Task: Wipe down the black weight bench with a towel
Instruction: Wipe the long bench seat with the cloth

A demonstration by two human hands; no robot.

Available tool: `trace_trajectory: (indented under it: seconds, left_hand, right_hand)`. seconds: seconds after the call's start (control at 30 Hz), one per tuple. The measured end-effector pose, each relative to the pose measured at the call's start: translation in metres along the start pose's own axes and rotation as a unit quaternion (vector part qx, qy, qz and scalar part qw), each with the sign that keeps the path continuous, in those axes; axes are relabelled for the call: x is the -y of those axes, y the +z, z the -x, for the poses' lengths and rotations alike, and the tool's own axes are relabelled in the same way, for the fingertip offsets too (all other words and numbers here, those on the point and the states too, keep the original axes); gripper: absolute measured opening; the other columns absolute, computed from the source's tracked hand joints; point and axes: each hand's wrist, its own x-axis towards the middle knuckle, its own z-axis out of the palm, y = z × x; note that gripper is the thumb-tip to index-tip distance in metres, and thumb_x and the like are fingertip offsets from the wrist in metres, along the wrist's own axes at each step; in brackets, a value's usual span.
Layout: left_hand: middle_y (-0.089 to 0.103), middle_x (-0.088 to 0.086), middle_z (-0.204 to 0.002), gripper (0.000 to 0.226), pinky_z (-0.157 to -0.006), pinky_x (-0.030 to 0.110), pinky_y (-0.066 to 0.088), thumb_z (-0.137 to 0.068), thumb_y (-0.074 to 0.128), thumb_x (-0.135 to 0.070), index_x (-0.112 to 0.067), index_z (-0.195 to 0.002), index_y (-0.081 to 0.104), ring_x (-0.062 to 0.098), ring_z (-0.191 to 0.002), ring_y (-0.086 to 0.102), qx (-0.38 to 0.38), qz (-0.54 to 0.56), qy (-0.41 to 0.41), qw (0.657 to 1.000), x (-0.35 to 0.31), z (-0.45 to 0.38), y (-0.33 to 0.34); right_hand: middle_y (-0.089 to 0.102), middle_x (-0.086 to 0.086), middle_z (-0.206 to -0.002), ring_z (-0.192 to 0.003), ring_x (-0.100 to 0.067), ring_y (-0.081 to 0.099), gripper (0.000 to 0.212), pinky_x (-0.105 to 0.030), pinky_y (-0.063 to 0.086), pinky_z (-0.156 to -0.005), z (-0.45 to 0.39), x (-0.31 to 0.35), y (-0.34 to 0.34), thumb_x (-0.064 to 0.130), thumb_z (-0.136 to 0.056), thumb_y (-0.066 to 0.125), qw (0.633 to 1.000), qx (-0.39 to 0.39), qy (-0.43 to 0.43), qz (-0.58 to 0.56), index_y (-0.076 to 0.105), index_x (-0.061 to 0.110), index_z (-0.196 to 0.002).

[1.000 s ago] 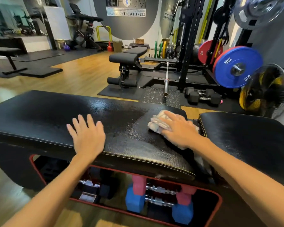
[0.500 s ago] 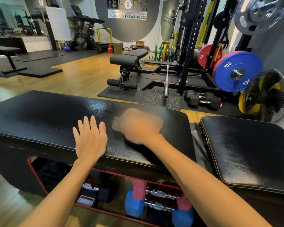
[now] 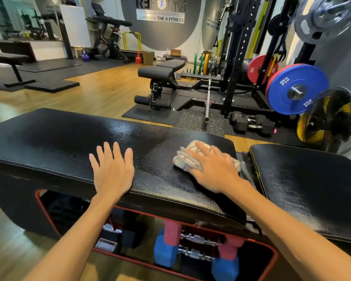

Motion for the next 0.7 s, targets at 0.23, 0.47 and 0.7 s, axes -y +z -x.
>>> trace_trajectory:
  seconds: [0.23,0.47,0.7]
  left_hand:
    - [0.02,0.013,-0.16,0.074,-0.119,0.052,0.006,-0.094,-0.001,-0.048,-0.009,-0.152,0.023,0.032,-0.148,0.01,-0.025,0.011,0.009,1.0,0.002,-0.005,0.005]
    - [0.017,0.011,-0.161,0.061,-0.12,0.049,0.004,-0.102,0.016,-0.043,-0.011,-0.153,0.022,0.029,-0.149,0.008,-0.013,0.058,-0.004,0.998,0.0,-0.003,0.003]
    - [0.018,0.013,-0.16,0.062,-0.119,0.05,0.002,-0.102,0.015,-0.044,-0.009,-0.153,0.023,0.031,-0.148,0.009,-0.003,0.042,-0.004,0.999,-0.002,0.0,-0.004]
  right_hand:
    - [0.015,0.006,-0.164,-0.143,-0.04,0.026,0.063,-0.065,0.025,-0.111,-0.085,-0.053,0.006,0.068,-0.096,0.029,0.997,0.004,0.064,-0.033,0.029,0.038,-0.152]
    - [0.016,0.005,-0.164,-0.143,-0.041,0.025,0.067,-0.063,0.023,-0.111,-0.105,-0.056,0.002,0.072,-0.094,0.028,0.996,0.01,0.077,-0.042,0.03,0.038,-0.152]
    - [0.005,0.012,-0.166,-0.151,-0.03,0.009,0.057,-0.058,0.014,-0.117,-0.037,-0.046,0.008,0.064,-0.098,0.033,0.997,-0.008,0.027,-0.074,0.027,0.046,-0.152]
